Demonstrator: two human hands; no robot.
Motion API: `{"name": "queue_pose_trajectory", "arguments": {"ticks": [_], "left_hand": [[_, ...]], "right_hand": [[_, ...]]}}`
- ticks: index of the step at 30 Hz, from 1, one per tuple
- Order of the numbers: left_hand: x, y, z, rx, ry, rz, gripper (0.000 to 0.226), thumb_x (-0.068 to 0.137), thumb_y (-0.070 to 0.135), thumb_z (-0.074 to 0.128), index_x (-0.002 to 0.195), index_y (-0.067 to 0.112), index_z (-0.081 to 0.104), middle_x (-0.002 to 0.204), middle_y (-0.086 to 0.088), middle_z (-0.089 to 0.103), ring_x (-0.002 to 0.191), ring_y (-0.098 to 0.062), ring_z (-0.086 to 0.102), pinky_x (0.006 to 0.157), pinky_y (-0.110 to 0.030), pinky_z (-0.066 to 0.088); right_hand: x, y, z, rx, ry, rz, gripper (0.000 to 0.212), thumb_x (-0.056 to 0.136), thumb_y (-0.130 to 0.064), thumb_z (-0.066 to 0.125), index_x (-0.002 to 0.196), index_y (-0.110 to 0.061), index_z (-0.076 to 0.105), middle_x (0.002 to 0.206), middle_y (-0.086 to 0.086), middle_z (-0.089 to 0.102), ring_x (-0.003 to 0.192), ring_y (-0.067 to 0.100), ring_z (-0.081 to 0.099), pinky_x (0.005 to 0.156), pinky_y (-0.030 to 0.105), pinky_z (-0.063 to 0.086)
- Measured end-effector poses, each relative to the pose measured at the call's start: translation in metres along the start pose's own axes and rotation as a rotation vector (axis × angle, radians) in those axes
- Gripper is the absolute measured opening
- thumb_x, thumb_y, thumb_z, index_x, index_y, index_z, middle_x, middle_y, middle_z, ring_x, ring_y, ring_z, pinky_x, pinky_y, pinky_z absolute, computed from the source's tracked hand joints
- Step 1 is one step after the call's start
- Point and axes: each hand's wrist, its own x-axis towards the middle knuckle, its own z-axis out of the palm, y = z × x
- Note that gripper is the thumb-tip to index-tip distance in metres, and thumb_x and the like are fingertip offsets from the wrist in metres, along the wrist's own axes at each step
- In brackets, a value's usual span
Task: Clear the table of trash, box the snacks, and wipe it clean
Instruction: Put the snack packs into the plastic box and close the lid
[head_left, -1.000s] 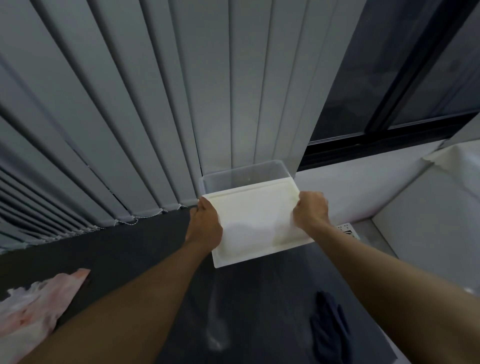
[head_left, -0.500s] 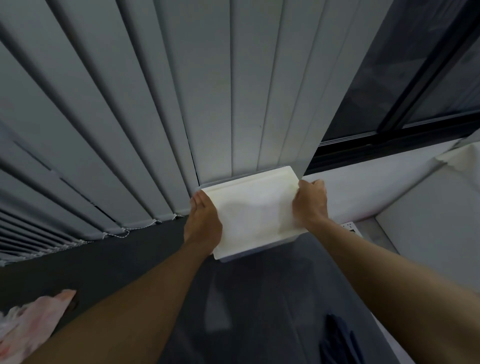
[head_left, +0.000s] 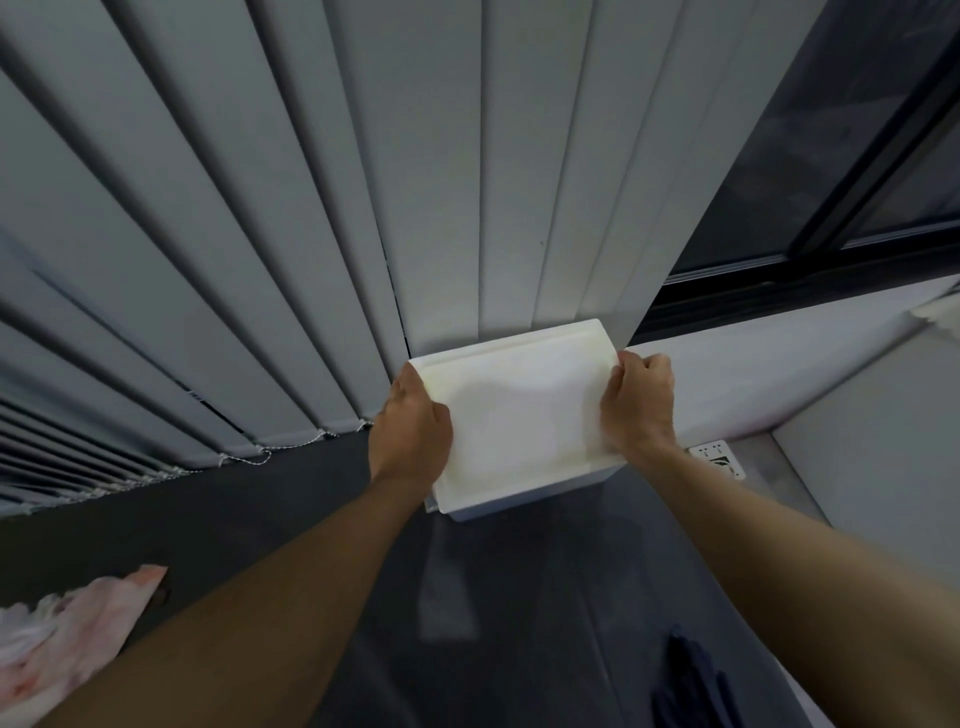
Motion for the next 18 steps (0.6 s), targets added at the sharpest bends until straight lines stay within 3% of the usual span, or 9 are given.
{"name": "queue_pose_trajectory", "arguments": {"ticks": [4, 7, 10, 12, 14, 18], "left_hand": [[0.001, -0.003, 0.006, 0.001, -0.056, -0.004, 0.045, 0.096, 0.006, 0.035, 0.141, 0.002, 0.032, 0.133, -0.022, 0.054, 0.109, -0.045, 0.058, 0.083, -0.050, 0.046], [0.006, -0.003, 0.014, 0.045, -0.106, 0.016, 0.055, 0.097, 0.000, 0.032, 0.150, -0.003, 0.018, 0.153, -0.024, 0.036, 0.133, -0.043, 0.045, 0.103, -0.050, 0.040], [0.012, -0.008, 0.018, 0.131, -0.138, 0.041, 0.064, 0.098, 0.001, 0.030, 0.155, -0.002, 0.001, 0.164, -0.020, 0.010, 0.150, -0.036, 0.020, 0.118, -0.042, 0.023], [0.014, -0.011, 0.022, 0.180, -0.138, 0.048, 0.067, 0.099, 0.003, 0.030, 0.155, -0.001, -0.006, 0.166, -0.017, 0.001, 0.153, -0.031, 0.006, 0.122, -0.040, 0.013], [0.015, -0.012, 0.025, 0.201, -0.126, 0.048, 0.070, 0.098, 0.004, 0.031, 0.155, 0.001, -0.009, 0.166, -0.015, -0.003, 0.153, -0.029, 0.002, 0.124, -0.040, 0.011], [0.017, -0.012, 0.026, 0.187, -0.120, 0.043, 0.072, 0.097, 0.004, 0.032, 0.155, 0.003, -0.010, 0.166, -0.012, -0.006, 0.154, -0.026, 0.002, 0.123, -0.039, 0.011]], "right_hand": [[0.003, -0.005, 0.002, 0.080, -0.052, 0.100, 0.021, 0.099, -0.021, 0.039, 0.108, -0.009, 0.054, 0.099, -0.003, 0.039, 0.086, 0.015, 0.041, 0.079, 0.032, 0.034], [-0.002, -0.010, 0.004, 0.146, -0.094, 0.230, 0.026, 0.097, -0.044, 0.027, 0.103, -0.024, 0.043, 0.102, -0.005, 0.050, 0.087, 0.023, 0.054, 0.074, 0.042, 0.039], [-0.009, -0.011, 0.010, -0.276, -0.083, -0.064, 0.045, 0.098, -0.045, 0.025, 0.129, -0.014, 0.037, 0.123, 0.008, 0.052, 0.102, 0.034, 0.055, 0.082, 0.047, 0.046], [-0.009, -0.013, 0.015, -0.462, -0.104, -0.195, 0.069, 0.097, -0.057, 0.023, 0.145, -0.007, 0.025, 0.144, 0.016, 0.040, 0.126, 0.035, 0.046, 0.096, 0.048, 0.042], [-0.006, -0.014, 0.017, -0.547, -0.177, -0.235, 0.082, 0.094, -0.067, 0.012, 0.152, -0.009, 0.015, 0.158, 0.016, 0.019, 0.143, 0.035, 0.025, 0.111, 0.050, 0.030], [-0.001, -0.013, 0.021, -0.594, -0.264, -0.300, 0.089, 0.090, -0.073, 0.002, 0.156, -0.012, 0.004, 0.165, 0.007, -0.005, 0.151, 0.031, -0.003, 0.122, 0.050, 0.011]]}}
